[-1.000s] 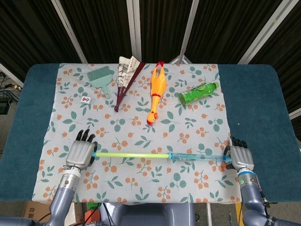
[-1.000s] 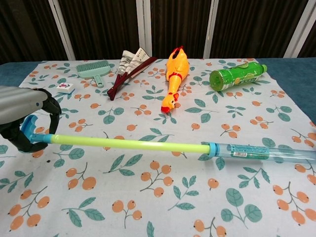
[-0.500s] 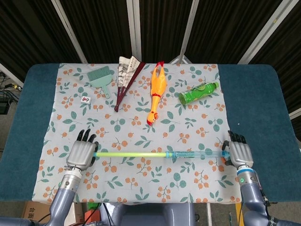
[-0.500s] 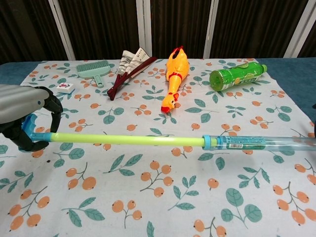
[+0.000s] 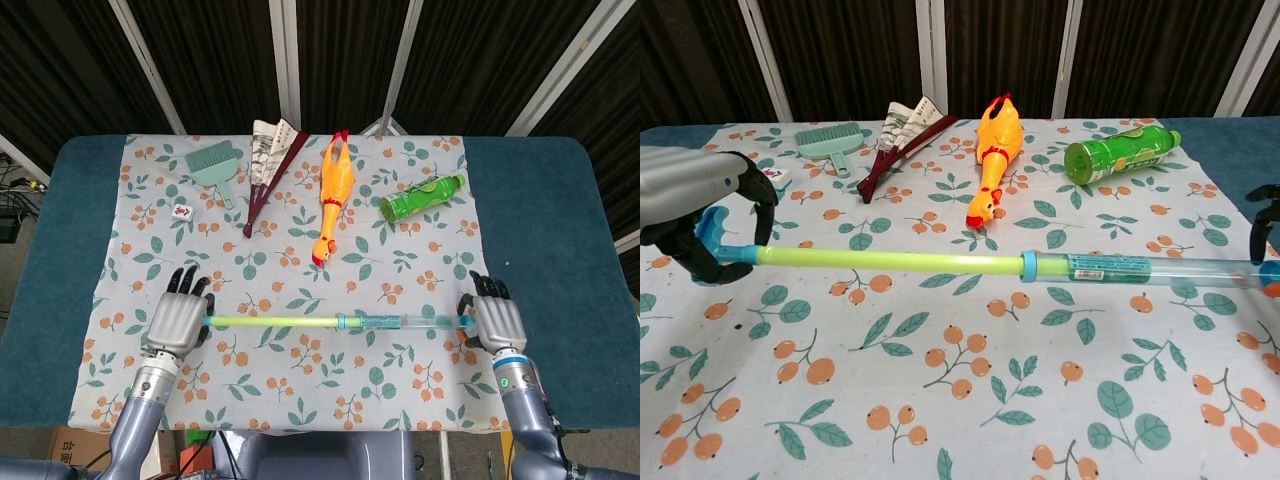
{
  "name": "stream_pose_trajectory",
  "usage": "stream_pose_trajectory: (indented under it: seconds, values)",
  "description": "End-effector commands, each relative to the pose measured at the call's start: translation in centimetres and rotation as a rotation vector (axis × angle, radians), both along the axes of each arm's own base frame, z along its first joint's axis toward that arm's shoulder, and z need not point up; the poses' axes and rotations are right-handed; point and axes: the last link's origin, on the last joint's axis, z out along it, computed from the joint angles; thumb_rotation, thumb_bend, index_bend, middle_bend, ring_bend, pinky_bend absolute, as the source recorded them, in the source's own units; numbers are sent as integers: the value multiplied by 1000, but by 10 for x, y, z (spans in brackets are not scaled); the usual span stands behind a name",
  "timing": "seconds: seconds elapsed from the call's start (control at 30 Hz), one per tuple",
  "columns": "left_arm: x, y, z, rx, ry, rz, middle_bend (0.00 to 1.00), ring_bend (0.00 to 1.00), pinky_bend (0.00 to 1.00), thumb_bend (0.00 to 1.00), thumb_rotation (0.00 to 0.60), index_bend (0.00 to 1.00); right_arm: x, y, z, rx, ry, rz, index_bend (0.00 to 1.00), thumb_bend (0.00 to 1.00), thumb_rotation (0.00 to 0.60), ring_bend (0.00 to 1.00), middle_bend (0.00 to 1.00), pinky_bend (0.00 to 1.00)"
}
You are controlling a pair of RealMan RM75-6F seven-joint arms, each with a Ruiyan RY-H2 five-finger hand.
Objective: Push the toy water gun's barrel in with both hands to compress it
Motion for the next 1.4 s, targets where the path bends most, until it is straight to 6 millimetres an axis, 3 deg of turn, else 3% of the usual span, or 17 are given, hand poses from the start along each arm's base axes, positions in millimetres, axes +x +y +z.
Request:
stream_pose_trajectory:
  seconds: [0.03, 0.47, 0.93, 1.4]
  values:
    - [0, 2, 2, 7, -1, 4, 184, 0, 26, 473, 600, 634, 4, -1, 1, -3, -3, 6, 656, 389, 600, 0, 36, 0]
    - [3, 9, 3, 26, -21, 9, 184, 0, 26, 474, 600, 635, 32, 3, -8, 18, -18, 70, 664, 389, 600, 0, 39, 0]
    - [16, 6, -10, 9, -47, -7, 186, 0, 26, 474, 600, 635, 68, 5, -16, 30, -41, 132, 664, 389, 600, 0, 41, 0]
    - [40, 0, -26, -2, -80, -29, 193, 0, 26, 474, 600, 643, 75, 4, -14, 22, -52, 135, 664, 390, 600, 0, 41, 0]
